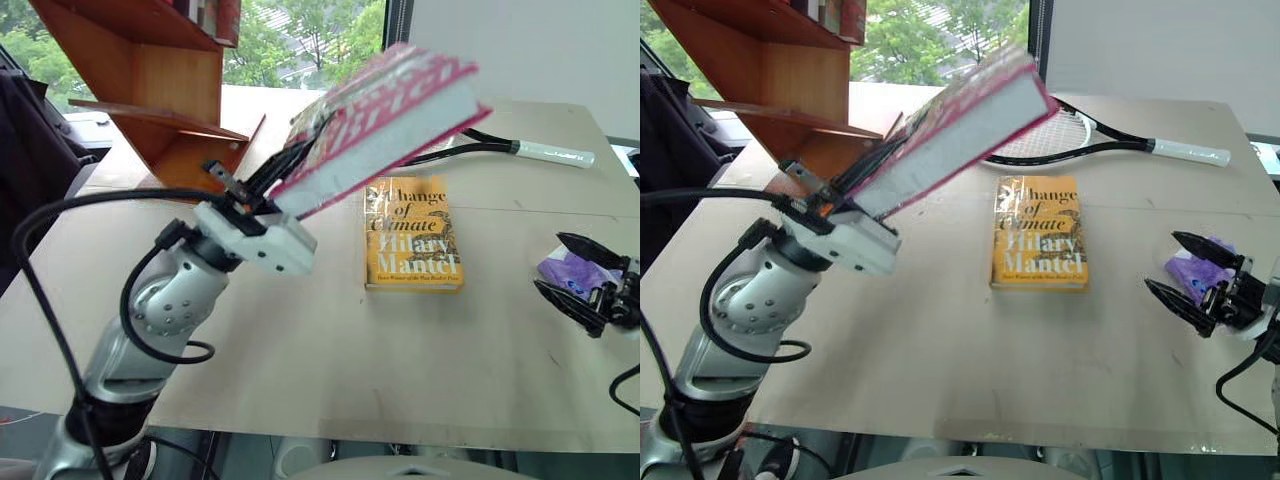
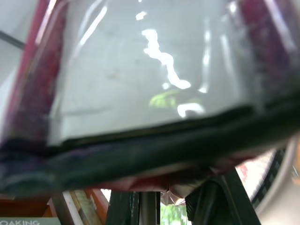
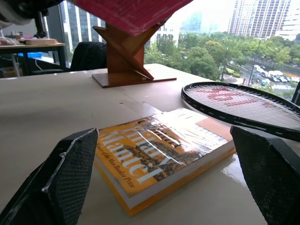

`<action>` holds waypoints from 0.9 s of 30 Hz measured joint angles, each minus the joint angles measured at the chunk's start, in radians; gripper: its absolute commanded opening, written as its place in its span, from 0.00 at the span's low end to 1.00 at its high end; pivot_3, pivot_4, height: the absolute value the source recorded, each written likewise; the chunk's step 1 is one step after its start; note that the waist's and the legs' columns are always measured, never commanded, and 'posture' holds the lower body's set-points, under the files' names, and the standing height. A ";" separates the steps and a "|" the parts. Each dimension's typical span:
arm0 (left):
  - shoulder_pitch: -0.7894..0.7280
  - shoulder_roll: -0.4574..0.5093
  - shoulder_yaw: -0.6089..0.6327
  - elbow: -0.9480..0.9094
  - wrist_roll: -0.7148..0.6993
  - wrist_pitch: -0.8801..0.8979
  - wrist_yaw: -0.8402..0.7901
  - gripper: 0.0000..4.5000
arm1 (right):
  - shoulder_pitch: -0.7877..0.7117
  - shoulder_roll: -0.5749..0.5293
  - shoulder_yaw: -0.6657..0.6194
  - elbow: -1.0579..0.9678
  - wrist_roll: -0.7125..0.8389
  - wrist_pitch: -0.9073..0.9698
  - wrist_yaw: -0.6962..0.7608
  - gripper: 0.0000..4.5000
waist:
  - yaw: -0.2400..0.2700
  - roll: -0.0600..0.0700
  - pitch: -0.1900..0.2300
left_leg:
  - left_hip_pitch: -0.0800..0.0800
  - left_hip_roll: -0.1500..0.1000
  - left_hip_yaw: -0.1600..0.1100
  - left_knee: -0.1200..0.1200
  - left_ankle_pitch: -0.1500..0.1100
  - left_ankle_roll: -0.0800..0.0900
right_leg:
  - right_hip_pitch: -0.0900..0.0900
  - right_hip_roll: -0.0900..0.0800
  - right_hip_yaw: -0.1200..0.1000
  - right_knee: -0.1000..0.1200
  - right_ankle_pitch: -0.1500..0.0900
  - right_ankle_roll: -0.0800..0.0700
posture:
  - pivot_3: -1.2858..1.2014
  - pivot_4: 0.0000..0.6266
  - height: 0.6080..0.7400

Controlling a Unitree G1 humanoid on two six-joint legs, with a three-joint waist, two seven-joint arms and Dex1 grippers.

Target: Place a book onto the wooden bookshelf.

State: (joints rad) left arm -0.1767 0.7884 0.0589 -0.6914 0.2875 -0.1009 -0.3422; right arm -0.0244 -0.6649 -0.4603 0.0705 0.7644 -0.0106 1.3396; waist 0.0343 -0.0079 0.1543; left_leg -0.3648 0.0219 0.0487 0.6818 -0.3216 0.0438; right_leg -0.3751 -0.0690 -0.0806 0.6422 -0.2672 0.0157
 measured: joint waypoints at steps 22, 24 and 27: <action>0.299 0.238 0.878 0.246 -0.004 -0.140 -0.430 0.02 | -0.283 0.033 0.098 0.301 -0.078 -0.059 0.140 1.00 | -0.019 0.003 0.005 | -0.003 0.000 -0.002 0.000 0.000 0.001 | 0.000 -0.003 -0.006 0.000 0.000 0.000 | 0.52 0.24 1.00; 0.272 0.261 0.870 0.265 0.004 -0.146 -0.415 0.02 | -0.287 0.046 0.098 0.297 -0.075 -0.059 0.139 1.00 | -0.019 0.003 0.006 | -0.003 0.000 -0.002 0.000 0.000 0.001 | 0.000 -0.003 -0.007 0.000 0.000 0.000 | 0.52 0.24 1.00; 0.229 0.303 0.839 0.308 0.021 -0.148 -0.390 0.02 | -0.271 0.066 0.097 0.247 -0.061 -0.058 0.133 1.00 | -0.021 0.004 0.006 | -0.003 0.000 -0.002 0.000 0.000 0.001 | 0.000 -0.003 -0.006 0.000 0.000 0.000 | 0.52 0.24 1.00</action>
State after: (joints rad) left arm 0.0523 1.0913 0.8981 -0.3837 0.3081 -0.2488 -0.7325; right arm -0.2957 -0.5992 -0.3634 0.3172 0.7036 -0.0686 1.4728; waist 0.0132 -0.0041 0.1605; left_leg -0.3676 0.0219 0.0463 0.6818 -0.3220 0.0444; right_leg -0.3754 -0.0724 -0.0869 0.6420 -0.2670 0.0159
